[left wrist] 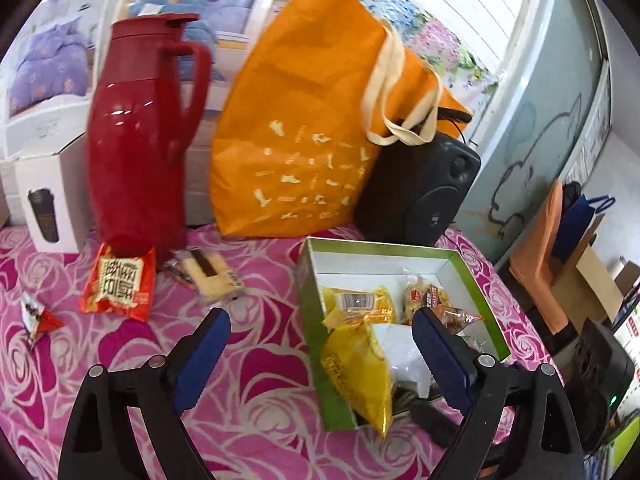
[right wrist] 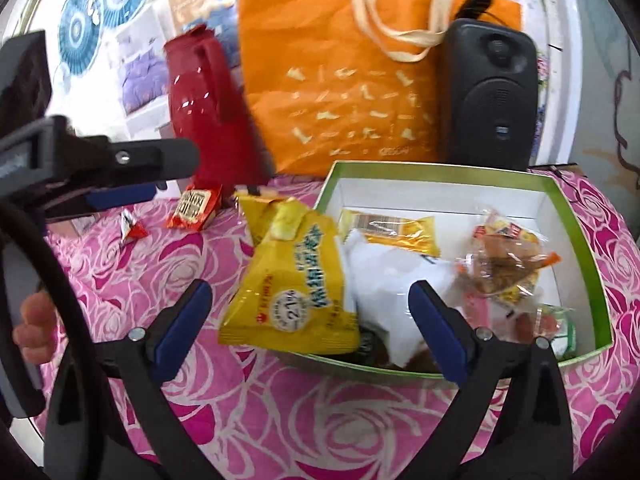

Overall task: Organize snacks
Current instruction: 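Move both open tools back toward the remaining snacks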

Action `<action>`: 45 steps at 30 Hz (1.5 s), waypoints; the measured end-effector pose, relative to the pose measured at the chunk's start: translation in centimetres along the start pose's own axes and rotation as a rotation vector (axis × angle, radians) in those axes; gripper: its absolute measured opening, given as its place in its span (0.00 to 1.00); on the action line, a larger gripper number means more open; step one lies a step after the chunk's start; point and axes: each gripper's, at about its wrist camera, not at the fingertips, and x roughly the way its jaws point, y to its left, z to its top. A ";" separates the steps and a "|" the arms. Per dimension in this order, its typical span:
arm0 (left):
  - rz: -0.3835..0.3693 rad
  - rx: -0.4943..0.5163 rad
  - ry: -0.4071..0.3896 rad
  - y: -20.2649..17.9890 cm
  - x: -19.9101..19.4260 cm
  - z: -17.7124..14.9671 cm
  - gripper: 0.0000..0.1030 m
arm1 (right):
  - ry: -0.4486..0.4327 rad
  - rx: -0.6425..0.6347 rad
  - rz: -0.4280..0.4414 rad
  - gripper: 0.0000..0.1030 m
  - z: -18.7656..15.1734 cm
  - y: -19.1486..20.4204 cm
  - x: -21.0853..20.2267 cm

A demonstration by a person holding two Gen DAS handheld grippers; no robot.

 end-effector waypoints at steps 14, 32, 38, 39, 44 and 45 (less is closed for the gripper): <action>0.116 -0.009 0.019 4.9 -2.9 -3.5 0.91 | 0.087 0.064 -0.192 0.96 -0.5 -3.4 2.9; 0.243 -0.037 -0.063 10.8 -8.8 -4.7 0.91 | 0.086 -0.098 0.119 0.97 2.5 8.4 3.3; 0.303 -0.121 -0.069 16.8 -10.2 -5.0 0.91 | 0.134 -0.142 0.123 0.96 4.5 10.9 8.3; 0.306 -0.123 -0.067 17.4 -10.2 -5.0 0.91 | 0.148 -0.147 0.108 0.96 5.1 11.0 9.8; 0.289 -0.120 -0.044 19.1 -9.3 -4.4 0.91 | 0.204 -0.149 0.000 0.93 7.1 10.4 15.9; 0.287 -0.111 -0.040 19.2 -9.0 -4.3 0.91 | 0.217 -0.141 -0.022 0.93 7.4 10.2 17.1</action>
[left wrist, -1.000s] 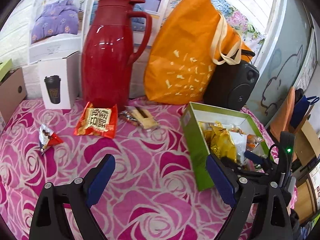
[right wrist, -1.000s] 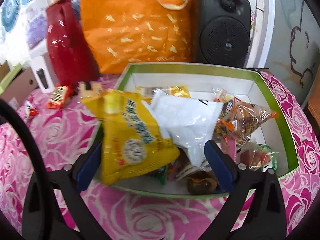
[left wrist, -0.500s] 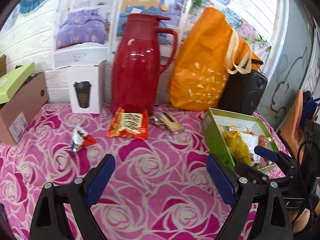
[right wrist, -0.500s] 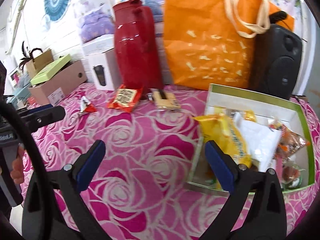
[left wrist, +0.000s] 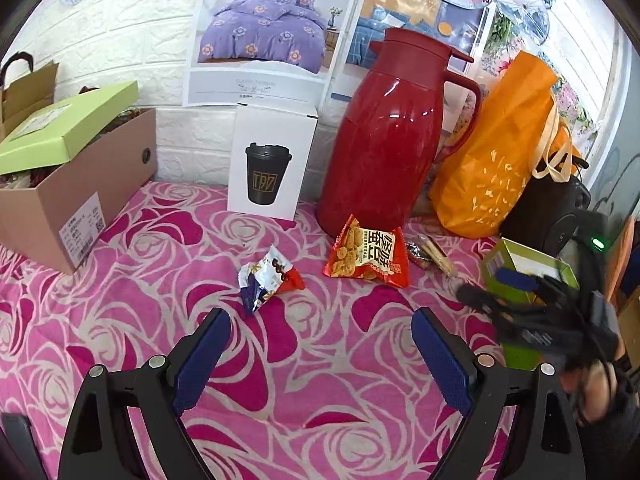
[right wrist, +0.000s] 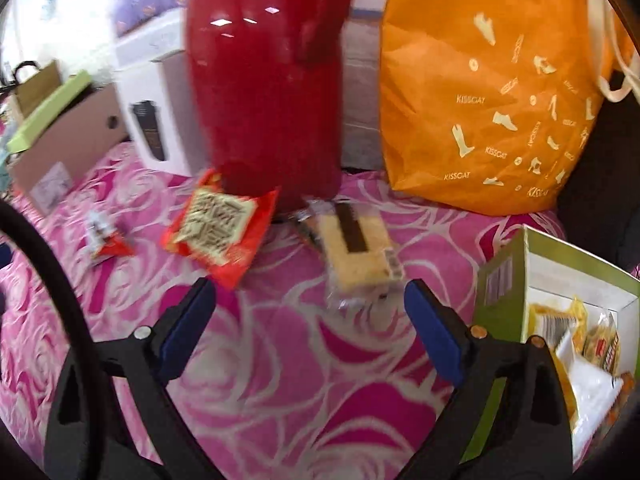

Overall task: Organize snacks
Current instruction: 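Move both open tools back toward the remaining snacks, then grasp the clear biscuit-stick bag with the right tool while the left tool grasps a small clear packet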

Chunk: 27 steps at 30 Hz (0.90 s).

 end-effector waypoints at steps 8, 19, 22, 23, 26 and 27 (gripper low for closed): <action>-0.005 0.012 0.010 1.3 2.2 1.6 0.88 | 0.048 0.007 -0.102 0.37 1.1 -0.8 5.7; -0.186 0.028 0.091 -2.0 6.4 2.2 0.66 | 0.030 0.006 0.215 0.30 -6.0 0.9 -1.6; -0.209 0.058 0.122 -3.4 7.2 1.4 0.66 | 0.033 0.076 0.233 0.36 -7.4 -0.6 -2.7; -0.219 0.072 0.142 -4.0 7.6 1.0 0.64 | 0.035 0.088 0.223 0.38 -7.6 -1.0 -3.0; -0.242 0.101 0.181 -5.4 8.3 0.0 0.61 | 0.010 0.100 0.226 0.38 -7.4 -1.1 -3.9; -0.248 0.108 0.188 -5.8 8.3 -0.4 0.60 | 0.000 0.099 0.223 0.38 -7.1 -0.8 -3.6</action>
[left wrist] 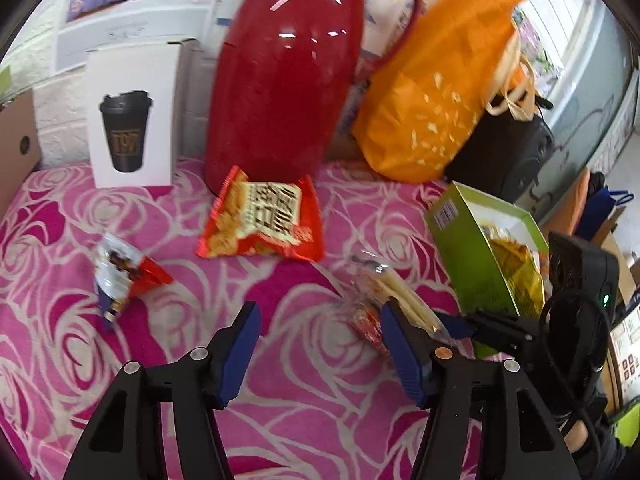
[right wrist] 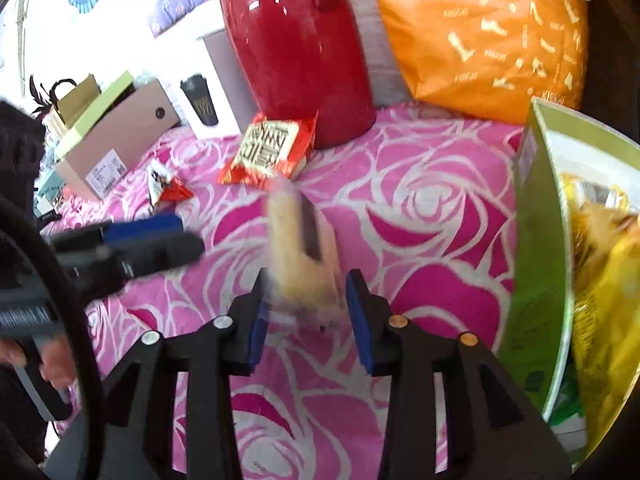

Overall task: Organize snacks
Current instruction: 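Grasp the clear biscuit-stick bag with the right tool while the left tool grasps a small clear packet, then carry both packs into the green box and open both tools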

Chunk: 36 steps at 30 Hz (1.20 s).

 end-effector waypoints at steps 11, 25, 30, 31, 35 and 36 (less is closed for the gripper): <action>-0.024 -0.036 0.034 -1.4 0.5 -1.1 0.59 | -0.141 -0.112 -0.056 0.14 1.4 2.1 -3.6; 0.040 -0.053 0.107 -3.3 5.8 -1.7 0.21 | -0.264 -0.008 -0.155 0.13 -0.9 -2.4 -12.9; 0.026 0.007 0.059 -6.4 2.8 -0.8 0.21 | -0.317 0.089 -0.234 0.14 -1.9 -6.4 -16.5; 0.016 0.022 0.045 -7.4 2.3 -0.3 0.21 | -0.324 0.099 -0.249 0.14 -1.9 -7.0 -17.0; -0.060 0.144 -0.035 -13.4 -0.2 2.3 0.21 | -0.346 0.139 -0.310 0.14 -1.8 -9.7 -18.7; -0.079 0.173 -0.048 -15.1 -0.4 3.0 0.21 | -0.349 0.144 -0.318 0.14 -1.7 -10.1 -18.9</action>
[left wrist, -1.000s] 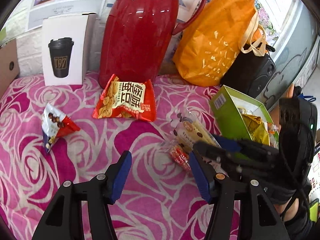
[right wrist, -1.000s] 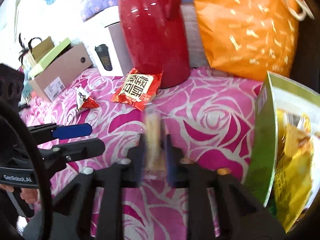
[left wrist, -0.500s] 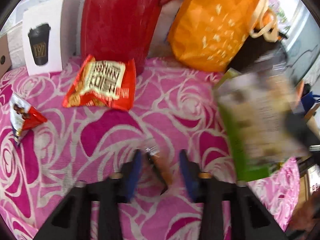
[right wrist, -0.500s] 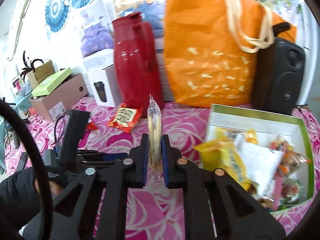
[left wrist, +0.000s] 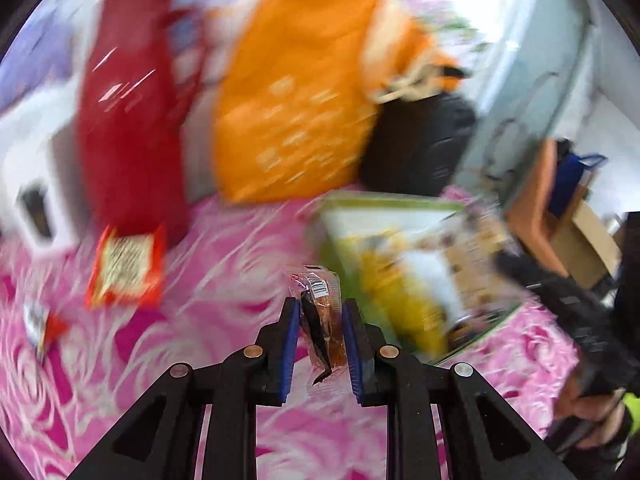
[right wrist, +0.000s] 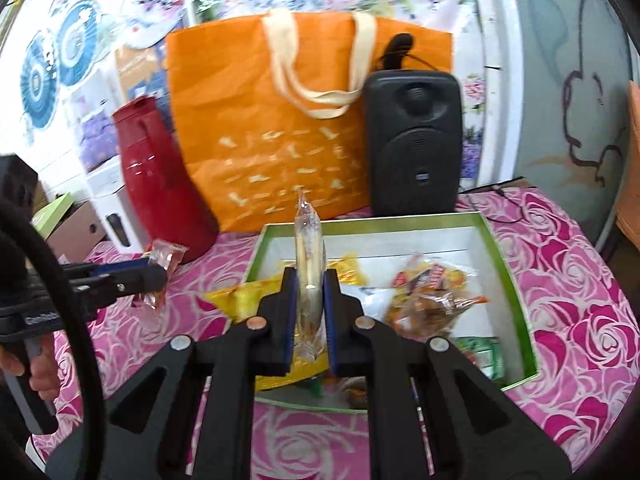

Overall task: Organize snacks
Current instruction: 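Carry both packs into the green box and open both tools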

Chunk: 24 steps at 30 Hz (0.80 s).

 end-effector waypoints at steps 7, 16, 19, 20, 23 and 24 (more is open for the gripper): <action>-0.065 0.082 -0.011 -6.1 2.9 3.7 0.21 | -0.002 -0.042 -0.061 0.15 0.6 -1.8 1.4; 0.035 0.063 -0.048 -5.7 5.1 2.2 0.91 | 0.082 -0.109 -0.079 0.94 -3.1 -2.2 4.4; 0.062 0.046 -0.017 -4.5 5.7 1.7 0.91 | 0.107 -0.091 -0.090 0.94 -3.6 -2.5 4.8; 0.070 0.040 -0.012 -4.2 5.8 1.5 0.91 | 0.108 -0.085 -0.089 0.94 -3.6 -2.5 4.8; 0.088 0.025 -0.012 -3.5 5.5 1.1 0.91 | 0.106 -0.080 -0.088 0.96 -3.3 -2.2 4.3; 0.093 0.025 -0.013 -3.4 5.4 1.1 0.91 | 0.105 -0.082 -0.088 0.96 -3.2 -2.0 4.1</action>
